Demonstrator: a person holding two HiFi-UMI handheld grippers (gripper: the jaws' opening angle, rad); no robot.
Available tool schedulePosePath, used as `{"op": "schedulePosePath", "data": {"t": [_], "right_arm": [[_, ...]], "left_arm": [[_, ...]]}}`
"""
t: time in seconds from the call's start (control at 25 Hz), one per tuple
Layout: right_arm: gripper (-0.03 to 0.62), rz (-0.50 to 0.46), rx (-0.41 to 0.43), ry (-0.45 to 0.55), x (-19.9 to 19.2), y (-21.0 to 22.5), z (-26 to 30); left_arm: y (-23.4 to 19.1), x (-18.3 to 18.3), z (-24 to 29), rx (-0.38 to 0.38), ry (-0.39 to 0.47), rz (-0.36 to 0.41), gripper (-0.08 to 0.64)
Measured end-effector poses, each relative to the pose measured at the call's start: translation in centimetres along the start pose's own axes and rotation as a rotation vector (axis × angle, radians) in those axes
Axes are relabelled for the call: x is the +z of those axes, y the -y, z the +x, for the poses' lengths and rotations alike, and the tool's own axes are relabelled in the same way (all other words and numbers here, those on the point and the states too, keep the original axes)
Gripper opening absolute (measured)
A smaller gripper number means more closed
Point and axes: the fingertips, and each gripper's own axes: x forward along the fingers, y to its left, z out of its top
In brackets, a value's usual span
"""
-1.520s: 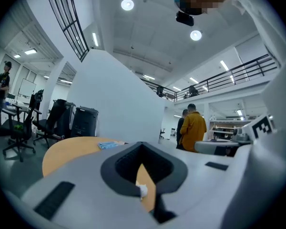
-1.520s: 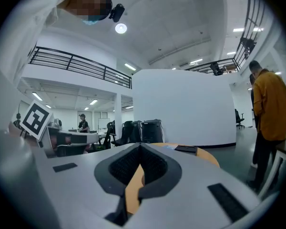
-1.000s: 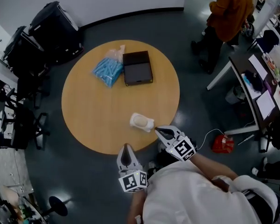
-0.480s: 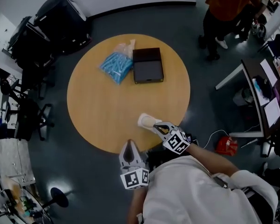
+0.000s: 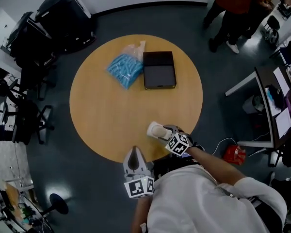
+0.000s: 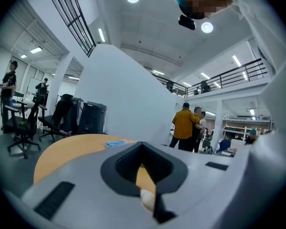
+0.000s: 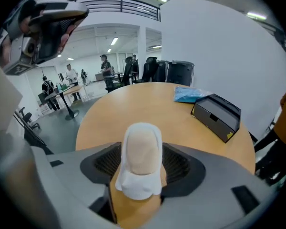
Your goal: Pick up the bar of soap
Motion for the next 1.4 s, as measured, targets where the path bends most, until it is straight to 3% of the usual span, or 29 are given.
{"op": "schedulePosePath", "data": {"t": [0.36, 0.64, 0.96, 1.16, 1.28, 1.4], "right_arm": [[0.278, -0.101, 0.056, -0.131, -0.7, 0.1, 3.5], [0.279, -0.177, -0.008, -0.166, -1.4, 0.4, 4.0], [0.261, -0.181, -0.068, -0.156, -0.9, 0.7, 3.9], [0.261, -0.143, -0.099, -0.053, 1.6, 1.2, 1.5], [0.260, -0.064, -0.123, 0.104, 4.8, 1.6, -2.6], [0.261, 0.081, -0.136, 0.320, 9.0, 1.8, -8.9]], "left_arm": [[-1.6, -1.1, 0.1, 0.027, -0.031, -0.030, 0.005], [-2.5, -1.3, 0.0, 0.045, -0.025, -0.040, 0.005], [-3.5, -1.3, -0.6, 0.053, -0.026, -0.042, 0.005], [-3.8, -1.0, -0.7, 0.053, -0.019, -0.037, 0.005], [-3.4, -0.6, -0.5, 0.036, -0.002, -0.035, 0.005], [-3.1, 0.1, -0.2, 0.023, 0.016, -0.041, 0.005]]}}
